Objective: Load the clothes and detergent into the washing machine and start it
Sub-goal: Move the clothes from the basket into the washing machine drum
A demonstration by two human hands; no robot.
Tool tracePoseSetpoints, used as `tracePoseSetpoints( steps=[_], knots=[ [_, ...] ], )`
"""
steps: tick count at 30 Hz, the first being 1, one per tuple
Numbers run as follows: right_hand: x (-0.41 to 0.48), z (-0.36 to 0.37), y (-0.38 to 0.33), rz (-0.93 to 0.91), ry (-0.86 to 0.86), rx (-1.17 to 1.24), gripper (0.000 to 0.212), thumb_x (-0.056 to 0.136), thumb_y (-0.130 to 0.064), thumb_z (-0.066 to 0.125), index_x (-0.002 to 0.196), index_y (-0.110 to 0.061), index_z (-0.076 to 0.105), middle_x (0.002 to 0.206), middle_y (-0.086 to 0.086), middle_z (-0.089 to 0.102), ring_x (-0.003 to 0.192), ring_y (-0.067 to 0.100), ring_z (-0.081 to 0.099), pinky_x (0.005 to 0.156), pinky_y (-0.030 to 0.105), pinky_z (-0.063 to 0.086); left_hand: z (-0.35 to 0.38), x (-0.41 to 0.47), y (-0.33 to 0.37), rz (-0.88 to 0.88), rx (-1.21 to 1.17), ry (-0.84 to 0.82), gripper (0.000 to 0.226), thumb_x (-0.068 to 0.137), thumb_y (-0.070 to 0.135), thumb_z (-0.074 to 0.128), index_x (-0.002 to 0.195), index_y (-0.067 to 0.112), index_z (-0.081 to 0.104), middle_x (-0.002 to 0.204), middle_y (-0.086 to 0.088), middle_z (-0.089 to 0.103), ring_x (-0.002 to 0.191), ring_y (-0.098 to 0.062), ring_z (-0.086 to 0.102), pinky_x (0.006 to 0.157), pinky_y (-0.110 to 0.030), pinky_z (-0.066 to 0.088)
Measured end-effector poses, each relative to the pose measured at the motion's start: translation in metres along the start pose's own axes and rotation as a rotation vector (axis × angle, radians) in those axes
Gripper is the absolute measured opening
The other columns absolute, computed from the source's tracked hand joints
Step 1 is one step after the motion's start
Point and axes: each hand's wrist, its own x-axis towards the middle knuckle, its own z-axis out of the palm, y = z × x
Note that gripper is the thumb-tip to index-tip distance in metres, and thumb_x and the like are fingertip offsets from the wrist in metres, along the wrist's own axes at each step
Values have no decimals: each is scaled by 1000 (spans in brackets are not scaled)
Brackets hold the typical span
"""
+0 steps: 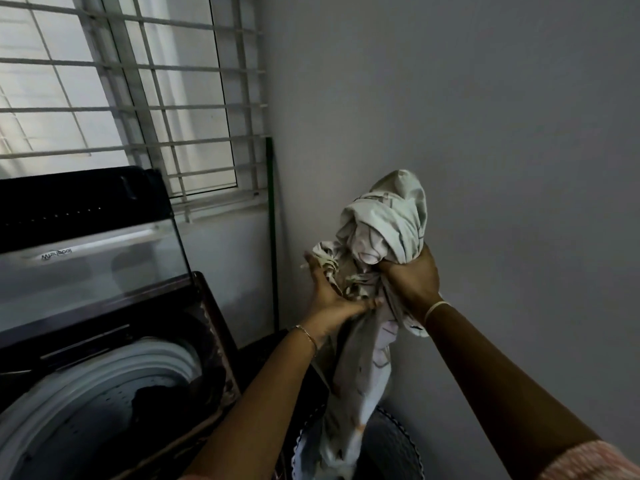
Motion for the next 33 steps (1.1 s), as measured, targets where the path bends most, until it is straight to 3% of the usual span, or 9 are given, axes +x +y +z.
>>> tracePoseSetpoints(
  steps=[3, 6, 9, 15, 19, 23, 26, 31, 33],
  knots=[
    [1, 4, 2, -3, -54, 4, 80, 53, -53, 83, 125, -34, 53, 119, -13, 66, 108, 14, 63, 94, 33, 50, 10, 4, -11, 80, 169, -46, 154, 38, 53, 93, 144, 49, -18, 160, 8, 16, 146, -12, 22, 116, -42, 31],
    [1, 9, 3, -5, -156, 34, 76, 55, -51, 83, 124, -37, 54, 118, -15, 66, 108, 10, 63, 96, 37, 52, 16, 5, -11, 92, 167, -65, 132, 37, 50, 95, 146, 24, 26, 147, 6, 43, 136, -11, 41, 111, -39, 39],
    [3, 15, 6, -10, -240, 67, 75, 55, -46, 83, 123, -36, 54, 118, -14, 66, 108, 10, 64, 96, 39, 52, 18, 10, -10, 33, 136, -52, 89, 39, 43, 89, 118, 14, 59, 122, -4, 66, 115, -17, 61, 101, -44, 49],
    [-1, 21, 4, -33, -320, 174, 74, 55, -35, 82, 124, -30, 55, 118, -10, 67, 109, 11, 64, 95, 40, 53, 22, 11, 11, 14, 312, 197, 101, 50, 47, 75, 140, 16, 43, 140, -4, 49, 131, -19, 45, 112, -34, 35],
    [-1, 22, -7, -15, -392, 240, 73, 57, -31, 78, 125, -20, 54, 118, -3, 67, 107, 15, 65, 92, 40, 55, 15, 26, -3, 38, 130, 362, 93, 42, 50, 75, 128, 21, 55, 127, 1, 61, 116, -14, 59, 102, -36, 48],
    [1, 22, -15, 13, -472, 233, 80, 62, -34, 82, 127, -6, 45, 123, 9, 62, 109, 20, 64, 91, 41, 56, 13, 12, 26, 58, 41, 387, 45, 58, 17, 76, 101, 14, 65, 109, -3, 68, 101, -12, 63, 77, -10, 47],
    [-4, 16, -15, 42, -537, 272, 65, 80, -29, 75, 128, -5, 38, 130, 10, 54, 114, 16, 58, 94, 33, 52, 9, 13, 29, 138, 5, 410, 41, 69, -4, 77, 96, 20, 61, 107, -2, 66, 101, -13, 62, 70, 2, 42],
    [-27, -2, 22, 26, -365, 283, 101, 65, -47, 76, 146, -22, 22, 147, -1, 34, 130, 13, 41, 102, 25, 42, 1, 12, 35, 221, -23, 413, 45, 59, 10, 87, 99, 13, 67, 110, -1, 68, 86, 16, 60, 81, -2, 45],
    [-40, -6, 45, 51, -377, 284, 111, 58, -50, 78, 147, -25, 15, 143, -7, 36, 124, 7, 45, 93, 14, 45, 0, 14, 40, 206, -128, 436, 53, 49, 24, 85, 98, 9, 70, 109, -1, 71, 93, 4, 66, 89, -21, 54]
  ],
)
